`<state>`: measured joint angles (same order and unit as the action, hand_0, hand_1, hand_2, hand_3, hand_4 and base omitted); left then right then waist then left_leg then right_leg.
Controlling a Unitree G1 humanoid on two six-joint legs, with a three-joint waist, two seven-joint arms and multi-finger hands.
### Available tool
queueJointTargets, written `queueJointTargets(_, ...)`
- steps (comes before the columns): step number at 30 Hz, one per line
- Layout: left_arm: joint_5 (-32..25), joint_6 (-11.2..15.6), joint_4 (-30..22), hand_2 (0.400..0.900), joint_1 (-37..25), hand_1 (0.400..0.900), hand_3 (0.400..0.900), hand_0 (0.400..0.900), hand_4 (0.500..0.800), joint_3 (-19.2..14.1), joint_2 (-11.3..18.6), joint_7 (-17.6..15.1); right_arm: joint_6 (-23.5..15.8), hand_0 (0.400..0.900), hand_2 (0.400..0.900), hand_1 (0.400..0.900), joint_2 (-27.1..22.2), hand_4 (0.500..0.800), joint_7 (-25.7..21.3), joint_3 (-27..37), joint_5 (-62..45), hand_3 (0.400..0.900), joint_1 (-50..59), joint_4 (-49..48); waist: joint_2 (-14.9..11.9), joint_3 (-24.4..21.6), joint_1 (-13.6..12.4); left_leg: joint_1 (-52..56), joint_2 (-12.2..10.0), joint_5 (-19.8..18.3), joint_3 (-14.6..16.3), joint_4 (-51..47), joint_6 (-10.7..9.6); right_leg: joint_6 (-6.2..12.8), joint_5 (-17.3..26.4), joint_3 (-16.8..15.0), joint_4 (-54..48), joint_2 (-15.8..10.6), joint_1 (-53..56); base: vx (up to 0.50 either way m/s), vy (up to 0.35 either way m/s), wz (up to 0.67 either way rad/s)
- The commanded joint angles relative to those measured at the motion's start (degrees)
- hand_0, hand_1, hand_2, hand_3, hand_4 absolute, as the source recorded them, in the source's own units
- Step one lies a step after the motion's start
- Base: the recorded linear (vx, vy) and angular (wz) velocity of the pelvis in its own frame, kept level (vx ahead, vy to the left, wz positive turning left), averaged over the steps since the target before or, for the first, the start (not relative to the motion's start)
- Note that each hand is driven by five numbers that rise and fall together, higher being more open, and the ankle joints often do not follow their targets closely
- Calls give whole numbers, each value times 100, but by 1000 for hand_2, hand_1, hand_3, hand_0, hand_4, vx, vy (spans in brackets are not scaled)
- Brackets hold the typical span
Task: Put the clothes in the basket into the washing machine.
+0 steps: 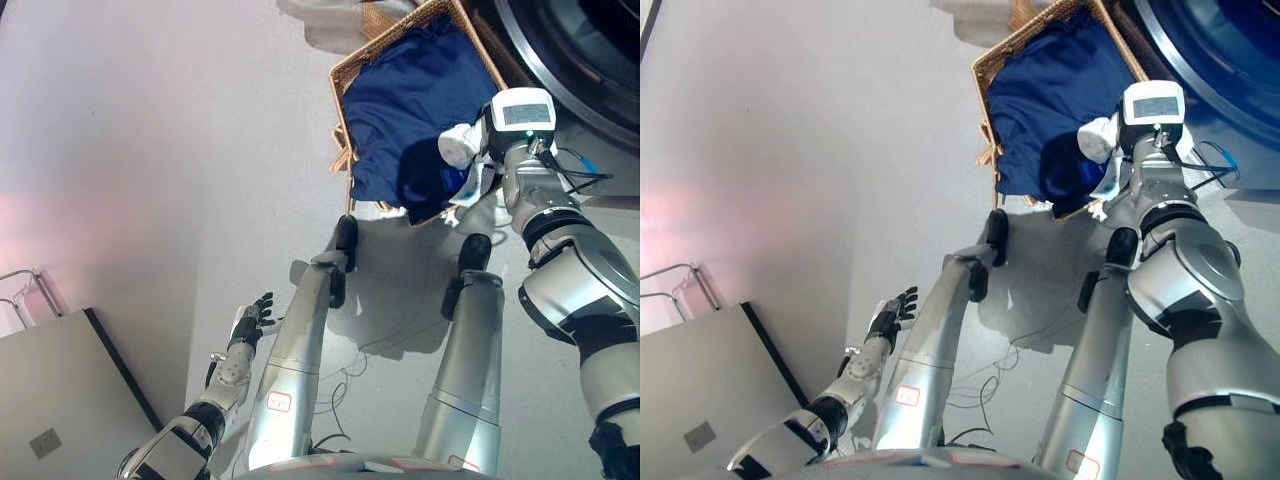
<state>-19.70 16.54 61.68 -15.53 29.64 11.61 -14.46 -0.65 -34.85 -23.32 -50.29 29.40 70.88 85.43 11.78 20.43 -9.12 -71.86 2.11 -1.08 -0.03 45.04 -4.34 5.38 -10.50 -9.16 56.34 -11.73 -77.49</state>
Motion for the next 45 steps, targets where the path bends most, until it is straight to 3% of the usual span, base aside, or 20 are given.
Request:
queueJointTargets(1,-129,104,475,900,200,900,900,900,800,-120,-102,-263,184,400,400,400,-489,500,144,-243,6,400,-261,164,451,192,181,182,143,-814,164,75,151,-300,-175,196,-374,103,483,34,3,0)
queueJointTargets(9,2,99,645,900,106,900,900,900,800,-115,-162,-282,135,400,400,400,-470,500,66,113,-110,400,-468,135,459,149,187,754,139,-567,177,-614,170,-289,22,225,-968,62,1038,52,-5,-4)
queueJointTargets(14,51,142,681,900,93,900,900,900,800,-112,-126,-369,1,400,400,400,-357,500,-103,886,-1010,400,-507,41,491,102,181,1538,82,-279,124,-1416,187,-219,336,351,-1850,72,1900,66,-17,-10)
queueJointTargets(16,65,152,657,900,103,900,900,900,800,-62,-138,-394,-188,400,400,400,-333,500,-162,1693,-2125,400,-526,93,549,61,167,1840,81,-202,112,-1711,190,-176,430,427,-2195,61,2258,74,2,-4)
queueJointTargets(19,181,170,577,900,88,900,900,900,800,-31,-129,-440,-669,400,400,400,-355,500,-184,3292,-4775,400,-661,118,664,-27,103,2299,121,-131,79,-2097,189,-111,521,548,-2688,38,2811,65,-2,2)
queueJointTargets(20,234,187,554,900,73,900,900,900,800,-26,-111,-477,-950,400,400,400,-323,500,-248,3979,-5976,400,-754,71,709,-57,79,2399,115,57,80,-2281,208,-110,687,604,-2904,40,2929,0,0,0)
queueJointTargets(25,427,155,483,900,226,900,900,900,800,-10,7,-450,-1438,400,400,400,-84,500,329,4953,-8293,400,-833,-192,738,-259,-44,3001,91,166,23,-2821,189,-43,780,700,-3482,21,3566,71,-7,-5)
queueJointTargets(30,364,143,578,900,560,900,900,900,800,-77,103,-198,-1708,400,400,400,-293,500,596,5150,-9160,400,-333,-391,704,-563,-189,3530,73,270,-83,-3239,130,17,828,841,-3902,-5,4144,90,-26,5)
queueJointTargets(36,304,125,657,900,862,900,900,900,800,-175,246,38,-1826,400,400,400,-615,500,681,4770,-9152,400,383,-791,563,-809,-265,4007,37,348,-208,-3523,84,42,796,959,-4055,21,4622,78,-48,7)
queueJointTargets(43,266,161,698,900,967,900,900,900,800,-252,322,117,-2235,400,400,400,-565,500,641,4972,-9326,400,368,-1410,459,-958,-244,4455,-27,522,-430,-3855,46,22,726,1160,-4207,90,5137,61,-64,14)
queueJointTargets(44,273,156,716,900,966,900,900,900,800,-279,328,115,-2219,524,524,524,-571,574,640,4975,-9290,524,352,-1352,452,-979,-254,4519,-42,543,-463,-3911,48,20,721,1203,-4235,100,5204,23,-61,8)
queueJointTargets(45,272,152,737,900,973,900,900,900,800,-300,335,128,-2214,573,573,573,-560,604,635,4977,-9286,573,342,-1333,436,-1000,-259,4576,-56,559,-482,-3957,48,20,727,1223,-4274,112,5266,35,-63,7)
